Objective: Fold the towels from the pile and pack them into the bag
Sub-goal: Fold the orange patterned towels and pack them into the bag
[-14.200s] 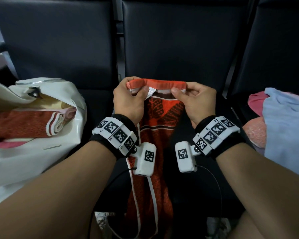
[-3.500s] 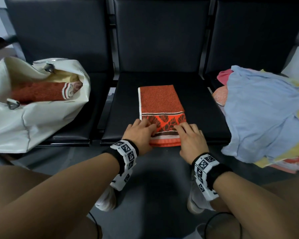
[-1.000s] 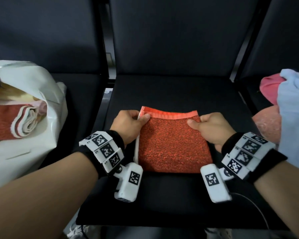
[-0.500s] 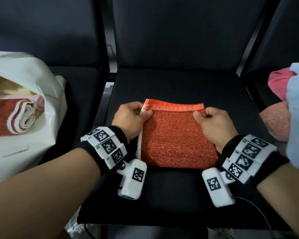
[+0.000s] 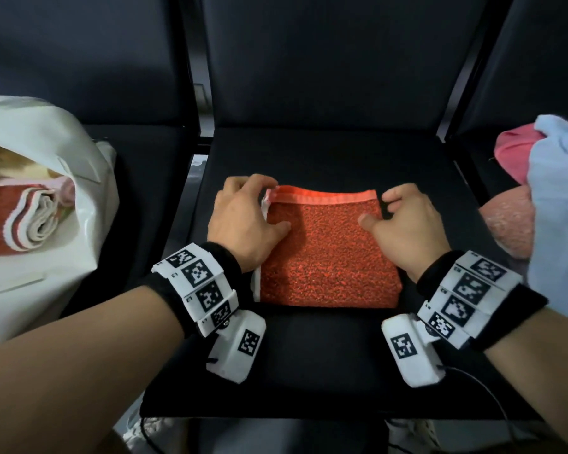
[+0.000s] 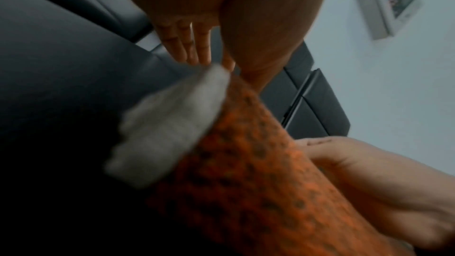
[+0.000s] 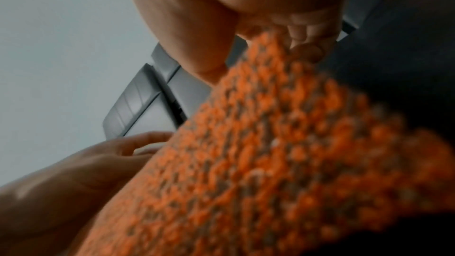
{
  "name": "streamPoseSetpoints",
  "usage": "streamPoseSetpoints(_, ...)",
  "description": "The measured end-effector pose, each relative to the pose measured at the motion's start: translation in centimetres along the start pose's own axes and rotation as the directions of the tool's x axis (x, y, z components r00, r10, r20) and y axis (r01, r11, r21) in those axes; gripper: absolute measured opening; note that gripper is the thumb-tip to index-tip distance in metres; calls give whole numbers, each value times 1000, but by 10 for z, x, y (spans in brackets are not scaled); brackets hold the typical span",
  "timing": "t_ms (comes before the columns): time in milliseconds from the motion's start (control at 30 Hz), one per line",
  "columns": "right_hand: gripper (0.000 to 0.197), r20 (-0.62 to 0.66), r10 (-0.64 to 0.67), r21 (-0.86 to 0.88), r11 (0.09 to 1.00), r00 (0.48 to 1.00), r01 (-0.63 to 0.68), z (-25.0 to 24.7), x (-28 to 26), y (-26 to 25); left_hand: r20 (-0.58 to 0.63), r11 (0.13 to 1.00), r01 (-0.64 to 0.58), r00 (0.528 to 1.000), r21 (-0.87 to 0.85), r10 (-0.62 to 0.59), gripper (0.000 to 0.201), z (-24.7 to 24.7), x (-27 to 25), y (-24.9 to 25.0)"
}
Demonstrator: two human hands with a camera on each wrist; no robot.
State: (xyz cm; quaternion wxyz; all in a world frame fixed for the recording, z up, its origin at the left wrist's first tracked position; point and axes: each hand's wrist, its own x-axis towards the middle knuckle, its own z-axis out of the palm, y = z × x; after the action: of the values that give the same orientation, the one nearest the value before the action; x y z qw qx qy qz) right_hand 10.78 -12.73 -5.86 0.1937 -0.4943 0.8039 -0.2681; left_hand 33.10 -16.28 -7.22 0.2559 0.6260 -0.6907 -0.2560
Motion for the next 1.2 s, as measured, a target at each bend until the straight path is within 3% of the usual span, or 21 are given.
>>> streamPoseSetpoints(167,32,40,-212,-78,974,976,215,-4,-21,-8,16,989,-125,992,79,124,58,0,-17,23)
streamPoseSetpoints(300,20,131,-354,-131,920,926,370,-4,-37,-19,190,950,-233,962,206,195,34,2,-27,37)
streamPoseSetpoints(500,14,347,-390,-201,857,853,474,-9,-54,-27,373,917,-301,908,261,192,29,3,-43,43)
streamPoseSetpoints(633,19,446,-377,-249,819,812,517,-11,-58,-26,489,895,-346,855,282,176,47,1,-44,43)
streamPoseSetpoints(733,27,489,-359,-290,793,795,536,-11,-59,-26,566,829,-421,809,368,160,72,1,-40,42)
streamPoseSetpoints(800,32,513,-343,-310,781,787,542,-11,-61,-26,585,790,-465,793,400,171,77,1,-40,41)
streamPoseSetpoints(1000,51,554,-318,-324,769,770,551,-12,-63,-25,543,763,-486,812,426,214,61,2,-42,41)
streamPoseSetpoints(1133,68,575,-305,-339,755,759,561,-10,-63,-24,476,835,-408,855,370,207,46,-2,-38,42)
streamPoseSetpoints(1200,65,564,-315,-354,743,763,568,-9,-62,-23,462,871,-356,869,339,176,43,-4,-35,41)
